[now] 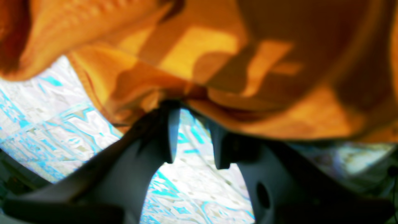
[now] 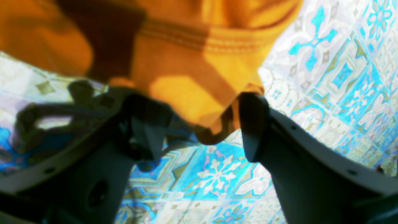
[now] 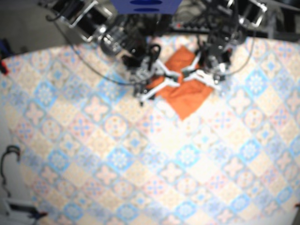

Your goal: Fold the T-shirt properly

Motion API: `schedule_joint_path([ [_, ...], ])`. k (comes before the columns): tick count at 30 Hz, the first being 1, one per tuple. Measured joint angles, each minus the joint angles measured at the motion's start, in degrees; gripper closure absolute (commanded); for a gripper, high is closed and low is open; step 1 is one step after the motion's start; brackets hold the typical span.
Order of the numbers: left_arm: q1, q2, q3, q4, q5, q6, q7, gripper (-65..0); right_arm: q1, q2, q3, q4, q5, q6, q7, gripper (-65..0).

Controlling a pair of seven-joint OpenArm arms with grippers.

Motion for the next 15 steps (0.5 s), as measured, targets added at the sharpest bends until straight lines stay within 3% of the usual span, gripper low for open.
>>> schedule_joint_path([
  [15, -7.5, -0.1, 0.0, -4.7, 0.0, 0.2, -0.2, -17.0, -1.9, -0.1, -0.5, 0.1, -0.1, 0.0, 0.0, -36.6],
])
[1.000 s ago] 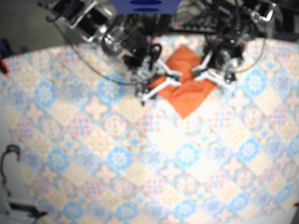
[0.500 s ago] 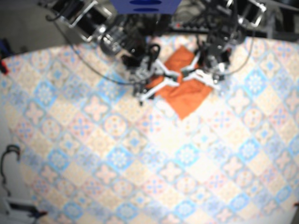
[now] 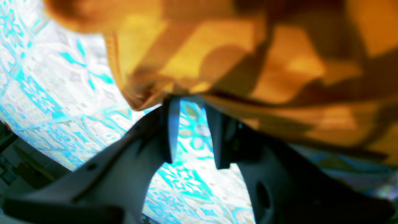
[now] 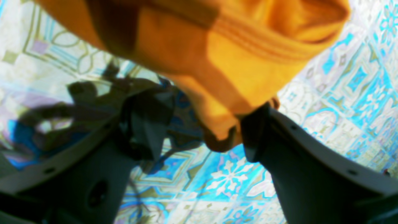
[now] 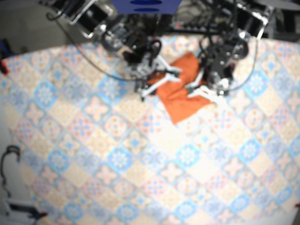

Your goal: Fold the T-shirt properly

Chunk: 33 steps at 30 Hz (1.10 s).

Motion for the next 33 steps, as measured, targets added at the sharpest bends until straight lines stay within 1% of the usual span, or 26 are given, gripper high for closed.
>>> schedule_joint_path([
  [6, -2.7, 0.2, 0.0, -1.1, 0.0, 0.0, 0.0, -17.0, -1.1, 0.0, -0.6, 0.0, 0.0, 0.0, -0.1, -36.6],
  [9, -3.8, 0.2, 0.0, -1.5, 0.2, 0.0, 0.0, -17.0, -0.6, 0.2, -3.3, 0.0, -0.4, 0.0, -0.2, -36.6],
  [13, -4.9, 1.4, 0.0, -2.5, 0.1, 0.0, 0.1, -17.0, -0.8, 0.1, -5.8, 0.0, -0.2, 0.0, -0.2, -36.6],
  [20, -5.2, 3.1, 0.0, -4.1, 0.3, 0.0, 0.1, -17.1, -0.5, 0.1, -5.9, 0.0, 0.0, 0.0, -0.2, -36.6],
  [29, -6.9, 6.2, 0.0, -4.3, 0.9, 0.2, 0.2, -17.1, -0.6, 0.0, -5.9, 0.0, 0.0, 0.0, 0.0, -36.6],
  [33, -7.7, 6.3, 0.8, -4.3, 0.9, 0.1, 0.3, -17.2, -0.6, 0.0, -5.9, 0.0, 0.0, 0.0, 0.0, -36.6],
])
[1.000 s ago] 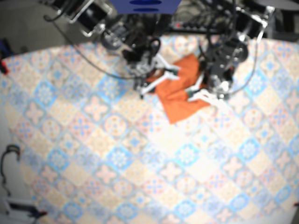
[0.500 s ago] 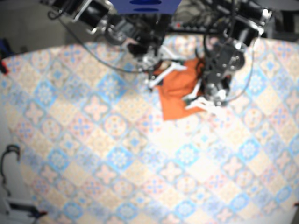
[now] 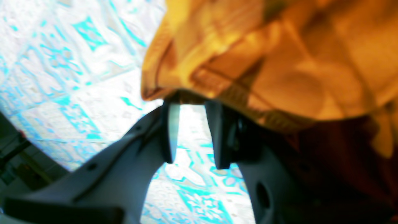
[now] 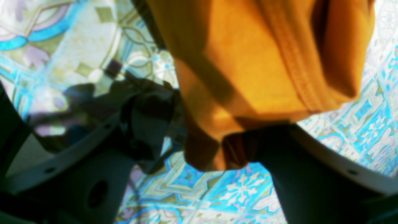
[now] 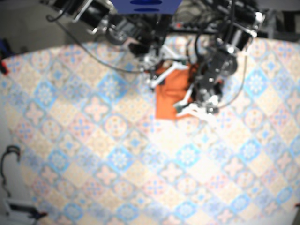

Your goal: Fold the T-shirt properly

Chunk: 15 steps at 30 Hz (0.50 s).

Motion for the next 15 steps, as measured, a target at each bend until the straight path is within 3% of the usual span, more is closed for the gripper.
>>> schedule_joint_path([
  [4, 1.2, -0.7, 0.2, 0.2, 0.0, 0.1, -0.1, -17.5, -0.1, 0.2, 0.5, 0.6, 0.0, 0.0, 0.0, -36.6],
  [9, 1.9, -3.0, 0.2, 0.3, -0.7, 0.0, -0.2, -17.6, -0.1, 0.2, 6.3, 2.2, 0.1, 0.0, 0.0, -36.6],
  [15, 3.3, -4.8, 0.2, 7.1, -0.9, 0.1, -0.7, -17.6, -0.6, 0.3, 10.2, 4.6, 0.3, 0.2, -0.2, -36.7],
])
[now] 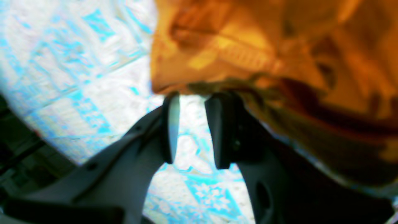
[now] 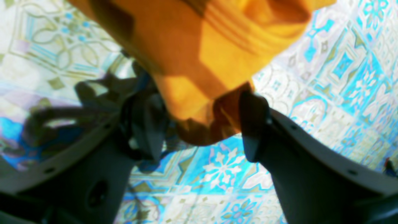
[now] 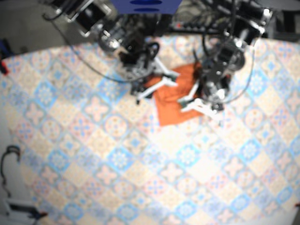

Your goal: Fold the T-shirt properly

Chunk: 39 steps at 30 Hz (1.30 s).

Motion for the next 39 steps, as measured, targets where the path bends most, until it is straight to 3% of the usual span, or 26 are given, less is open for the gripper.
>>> schedule_joint_path([
  [4, 1.4, -1.5, -0.3, 3.4, 0.5, 0.0, 0.9, -17.6, 0.3, -0.2, 3.7, 3.5, -0.1, -0.2, 0.2, -36.7],
  [13, 4.3, -1.2, -3.0, 8.4, 0.3, -0.2, 0.9, -17.6, -3.7, -0.2, 8.2, 3.6, 0.3, -0.2, 0.0, -36.7],
  [24, 6.0, -1.2, -3.3, 9.0, 0.3, -0.2, 0.9, -17.6, -4.2, -0.1, 8.4, 3.6, -0.3, -0.2, 0.2, -36.7],
  [26, 6.4, -1.2, -3.3, 9.0, 0.3, -0.2, 0.9, -17.6, -4.0, 1.4, 9.0, 3.6, -0.7, -0.1, 0.6, -36.7],
  [33, 6.8, -1.9, -3.3, 9.0, 0.1, -0.2, 0.8, -17.6, -3.9, 3.3, 23.0, 2.4, -4.4, -0.3, 0.3, -36.7],
  [39, 7.6, -1.9, -3.5, 9.0, 0.2, -0.2, 0.9, -17.6, -1.3, 2.4, 25.3, -3.3, -3.4, 0.0, 5.1, -36.7],
])
